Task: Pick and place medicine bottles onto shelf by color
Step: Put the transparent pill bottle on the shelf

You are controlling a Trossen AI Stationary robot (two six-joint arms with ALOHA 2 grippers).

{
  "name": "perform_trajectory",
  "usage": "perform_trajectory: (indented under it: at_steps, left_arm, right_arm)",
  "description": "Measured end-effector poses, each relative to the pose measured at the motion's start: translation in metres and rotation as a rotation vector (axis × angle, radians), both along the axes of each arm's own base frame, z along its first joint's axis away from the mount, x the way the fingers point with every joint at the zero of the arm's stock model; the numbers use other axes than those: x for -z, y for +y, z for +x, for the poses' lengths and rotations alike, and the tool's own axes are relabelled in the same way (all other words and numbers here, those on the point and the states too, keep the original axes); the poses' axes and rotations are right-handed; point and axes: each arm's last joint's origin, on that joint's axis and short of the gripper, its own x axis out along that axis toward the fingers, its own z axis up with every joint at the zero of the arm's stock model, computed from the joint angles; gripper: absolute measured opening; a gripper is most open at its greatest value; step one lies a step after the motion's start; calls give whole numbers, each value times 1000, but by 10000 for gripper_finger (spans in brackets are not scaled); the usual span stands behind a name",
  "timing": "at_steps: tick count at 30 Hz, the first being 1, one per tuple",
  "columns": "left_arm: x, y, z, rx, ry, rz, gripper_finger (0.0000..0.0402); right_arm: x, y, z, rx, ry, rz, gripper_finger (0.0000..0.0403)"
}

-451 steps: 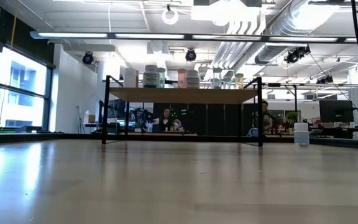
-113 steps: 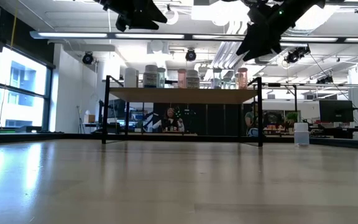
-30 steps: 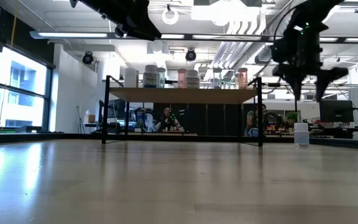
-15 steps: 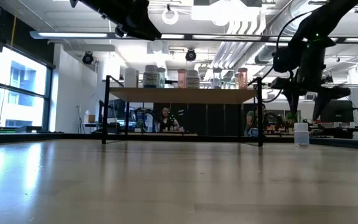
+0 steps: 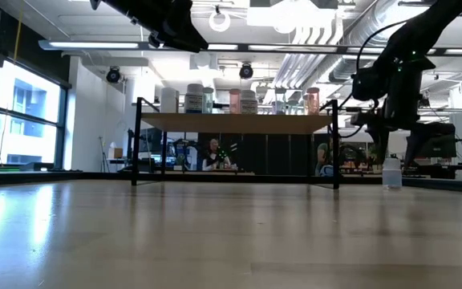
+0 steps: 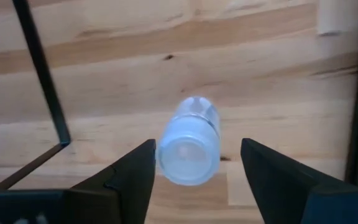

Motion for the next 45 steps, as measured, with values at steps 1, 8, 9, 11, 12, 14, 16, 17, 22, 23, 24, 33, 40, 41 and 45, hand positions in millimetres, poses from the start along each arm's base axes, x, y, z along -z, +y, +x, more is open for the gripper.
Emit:
perform_trajectory:
  at_steps: [1, 8, 9, 11, 12, 14, 16, 17, 22, 23, 24, 33, 40, 41, 45]
  left_arm:
    - [0, 0, 0, 0, 0, 0, 229]
    - [0, 0, 0, 0, 0, 0, 229]
    - [0, 0, 0, 0, 0, 0, 229]
    - [0, 0, 0, 0, 1, 0, 229]
    - [0, 0, 0, 0, 2, -1, 229]
    - [1, 0, 0, 0, 12, -6, 229]
    - [2, 0, -1, 0, 24, -12, 229]
    - [3, 0, -1, -1, 28, -14, 229]
    - [5, -1, -1, 0, 46, -22, 229]
    - [5, -1, -2, -1, 48, -23, 229]
    - [5, -1, -2, -1, 48, -23, 229]
    - [5, -1, -1, 0, 48, -23, 229]
    - [5, -1, -1, 0, 48, -23, 229]
    - [5, -1, -1, 0, 48, -22, 229]
    - [5, -1, -1, 5, 59, -9, 229]
  right_arm:
    - [0, 0, 0, 1, 6, -5, 213]
    - [-1, -1, 0, 4, -3, -5, 130]
    - [-1, -1, 0, 4, -4, -4, 121]
    - [-1, -1, 0, 4, -5, -4, 116]
    - [-1, -1, 0, 4, -6, -3, 116]
    - [-1, 0, 0, 3, -6, -1, 117]
    - [-1, 0, 0, 2, -10, 12, 126]
    - [-1, 1, 0, 0, -13, 25, 129]
    - [-1, 6, -2, -13, -29, 76, 124]
    - [-3, 7, -2, -11, -32, 78, 122]
    - [-4, 8, -3, -5, -37, 75, 121]
    - [-29, 21, -12, 51, -117, -22, 121]
    - [-54, 37, -22, 105, -240, -135, 121]
    - [-57, 38, -23, 114, -259, -155, 121]
    - [-70, 45, -27, 144, -340, -237, 122]
